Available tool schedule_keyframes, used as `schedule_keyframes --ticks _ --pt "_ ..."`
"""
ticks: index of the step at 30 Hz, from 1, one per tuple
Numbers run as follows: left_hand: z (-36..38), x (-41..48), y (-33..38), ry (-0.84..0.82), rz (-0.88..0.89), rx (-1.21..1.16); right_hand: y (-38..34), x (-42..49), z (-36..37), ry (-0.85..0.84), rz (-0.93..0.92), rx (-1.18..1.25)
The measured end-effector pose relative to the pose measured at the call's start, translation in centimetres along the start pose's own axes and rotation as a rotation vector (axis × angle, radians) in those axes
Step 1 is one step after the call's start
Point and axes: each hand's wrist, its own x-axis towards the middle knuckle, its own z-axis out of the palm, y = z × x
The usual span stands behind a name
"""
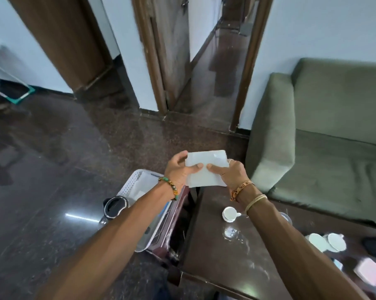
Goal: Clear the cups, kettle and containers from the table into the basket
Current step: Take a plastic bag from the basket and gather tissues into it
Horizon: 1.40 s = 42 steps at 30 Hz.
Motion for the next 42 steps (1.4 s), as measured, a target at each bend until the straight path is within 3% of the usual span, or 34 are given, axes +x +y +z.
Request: schedule_keyframes --ticks 3,6,10,16,23,29,31,35,38,42 --pt "2.5 -1.0 0.1 0.028 0.11 0.093 -0.6 -1.3 -2.1 0.051 -0.003 0.008" --pt "4.6 -2.1 0.0 -0.075 0.218 0.253 -0.9 -3.1 -4.0 0.102 -0.045 -0.061" --pt "6.5 -3.6 -0.6 -0.099 0.208 0.284 -0.6 -5.7 -5.0 0.18 -0.067 -0.175" --pt "6.9 -8.0 -2.0 -0.274 0.289 0.485 1.6 -10.5 -5.8 0.338 -0.069 -0.131" --pt "7.8 -12.0 -2.6 -0.313 0.466 0.57 4.3 -16.3 -8.1 0.458 -0.101 -0.025" --pt "11.5 -15.2 -4.7 -0.501 0.068 0.404 6.3 -21.0 -12.4 0.691 -0.146 -0.111" --pt "13.0 -16.1 -5.9 -0.557 0.055 0.465 7.1 -22.4 -14.3 0.711 -0.146 -0.107" --pt "17.9 -17.9 -8.7 -0.556 0.181 0.639 8.9 -25.0 -19.1 0.65 -0.128 -0.116" --pt "22.5 -20.1 -11.5 -0.524 0.336 0.763 11.0 -26.7 -23.6 0.739 -0.061 -0.175" --pt "28.3 -23.5 -15.2 -0.606 0.462 0.795 13.3 -28.9 -29.6 0.864 0.019 -0.115"
